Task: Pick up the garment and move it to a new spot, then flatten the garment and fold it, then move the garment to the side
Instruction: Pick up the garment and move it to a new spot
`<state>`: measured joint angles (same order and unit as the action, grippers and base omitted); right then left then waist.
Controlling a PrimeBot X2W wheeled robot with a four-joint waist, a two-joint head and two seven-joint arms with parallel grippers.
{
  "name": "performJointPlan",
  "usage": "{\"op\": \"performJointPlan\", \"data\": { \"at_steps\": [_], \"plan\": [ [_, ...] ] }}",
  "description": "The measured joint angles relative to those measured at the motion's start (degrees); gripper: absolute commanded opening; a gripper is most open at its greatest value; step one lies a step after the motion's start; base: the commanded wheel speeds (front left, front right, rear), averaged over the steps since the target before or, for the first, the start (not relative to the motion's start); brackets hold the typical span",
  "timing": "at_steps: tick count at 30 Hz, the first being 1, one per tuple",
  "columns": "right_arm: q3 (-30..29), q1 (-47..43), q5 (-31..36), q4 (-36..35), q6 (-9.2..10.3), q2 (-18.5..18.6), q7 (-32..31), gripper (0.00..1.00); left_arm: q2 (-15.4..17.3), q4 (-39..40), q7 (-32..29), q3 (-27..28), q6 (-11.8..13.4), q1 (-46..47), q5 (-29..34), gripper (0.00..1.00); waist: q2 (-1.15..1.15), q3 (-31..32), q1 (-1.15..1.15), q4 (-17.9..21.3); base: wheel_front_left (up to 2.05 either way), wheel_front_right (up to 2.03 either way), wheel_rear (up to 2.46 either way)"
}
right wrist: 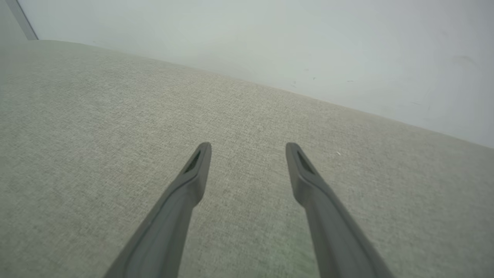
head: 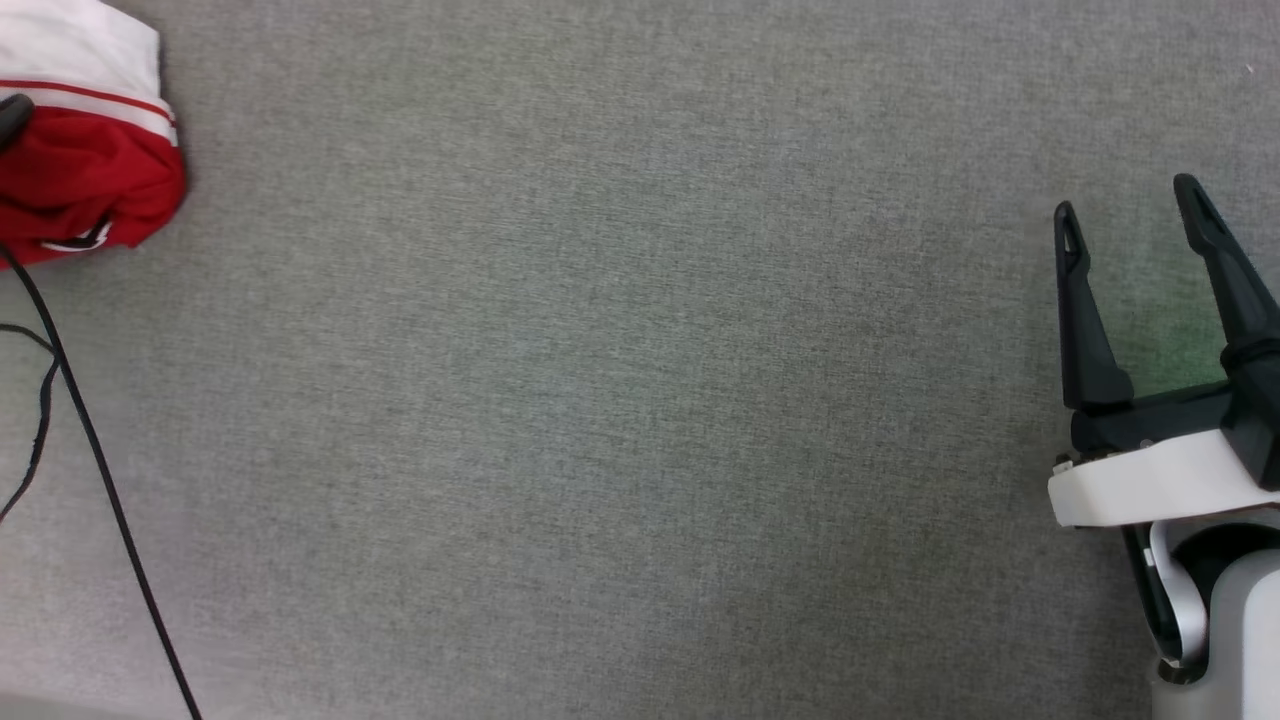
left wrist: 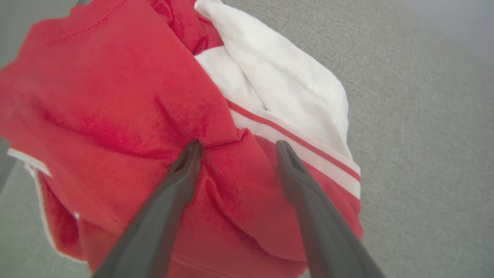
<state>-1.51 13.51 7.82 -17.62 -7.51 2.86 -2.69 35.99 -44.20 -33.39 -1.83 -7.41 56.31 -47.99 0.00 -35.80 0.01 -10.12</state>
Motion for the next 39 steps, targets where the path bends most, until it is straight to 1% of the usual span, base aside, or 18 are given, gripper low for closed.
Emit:
{"op": "performJointPlan", "data": {
  "at_steps": [4, 8, 9, 10, 11, 12, 18, 26, 30, 32, 33, 39],
  "plan": [
    [-0.04, 0.69, -0.27, 0.27, 0.0, 0.0, 0.47, 1.0, 1.24, -4.88, -4.9, 0.05, 0.32, 1.11, -1.22, 1.0, 0.0, -1.28, 0.0, 1.1, 0.0, 0.0, 0.0],
    [-0.54, 0.94, -0.3, 0.58, 0.0, 0.0, 0.66, 1.0, 1.71, -8.86, -9.29, -0.3, 0.57, 2.59, -2.21, 1.0, 0.0, -1.84, -0.01, 1.73, 0.0, 0.0, 0.0],
    [-0.64, 0.95, -0.35, 0.62, 0.0, 0.01, 0.66, 1.0, 1.7, -9.59, -9.67, -0.27, 0.57, 2.88, -2.38, 0.83, 0.0, -1.84, -0.01, 1.77, 0.0, 0.0, 0.0],
    [-0.67, 0.97, -0.36, 0.65, 0.0, 0.01, 0.68, 1.0, 1.67, -10.16, -9.71, -0.23, 0.57, 3.03, -2.7, 0.44, 0.0, -1.78, -0.01, 1.78, 0.0, 0.0, 0.0],
    [-0.7, 1.03, -0.04, 0.68, 0.0, 0.01, 0.73, 1.0, 1.62, -10.59, -9.5, -0.4, 0.57, 3.1, -2.64, 0.26, 0.0, -1.7, -0.01, 1.8, 0.0, 0.0, 0.0],
    [-0.74, 1.17, 0.32, 0.75, 0.0, 0.01, 0.73, 1.0, 1.54, -11.09, -9.17, -0.63, 0.53, 3.16, -2.53, 0.0, 0.0, -1.53, -0.01, 1.81, 0.0, 0.0, 0.0],
    [-1.22, 1.13, 0.05, 1.38, 0.0, 0.01, 0.92, 1.0, 0.76, -12.6, 0.23, -2.45, 0.27, 2.63, 0.01, 0.0, 0.0, 0.93, -0.01, 1.75, 0.0, 0.0, 0.0],
    [-2.34, -0.58, -0.37, 2.99, 0.0, 0.01, 1.67, 1.0, 0.82, -11.87, 17.61, -5.13, 0.08, 2.38, 4.92, 0.0, 0.0, 6.26, -0.01, 1.21, 0.0, 0.0, 0.0],
    [-3.13, -1.99, -1.34, 3.98, 0.0, 0.01, 1.87, 1.0, -0.03, -10.71, 25.5, -7.15, 0.02, 2.75, 7.86, 0.0, 0.0, 9.57, -0.01, 0.75, 0.0, 0.0, 0.0],
    [-3.34, -2.57, -1.85, 4.53, 0.0, 0.01, 1.98, 1.0, -0.55, -9.87, 29.13, -8.25, 0.02, 3.32, 9.31, 0.0, 0.0, 11.28, -0.01, 0.51, 0.0, 0.0, 0.0],
    [-3.92, -3.91, -2.48, 5.23, 0.0, 0.01, 2.27, 1.0, -1.15, -8.36, 34.54, -9.57, 0.12, 3.82, 11.55, 0.0, 0.0, 14.04, -0.01, 0.24, 0.0, 0.0, 0.0],
    [-5.02, -7.23, -4.49, 6.56, 0.0, 0.01, 2.69, 1.0, -4.43, -4.8, 42.08, -12.22, 0.6, 1.94, 14.17, 0.0, 0.0, 20.02, -0.01, 0.25, 0.0, 0.0, 0.0]
  ]
}}
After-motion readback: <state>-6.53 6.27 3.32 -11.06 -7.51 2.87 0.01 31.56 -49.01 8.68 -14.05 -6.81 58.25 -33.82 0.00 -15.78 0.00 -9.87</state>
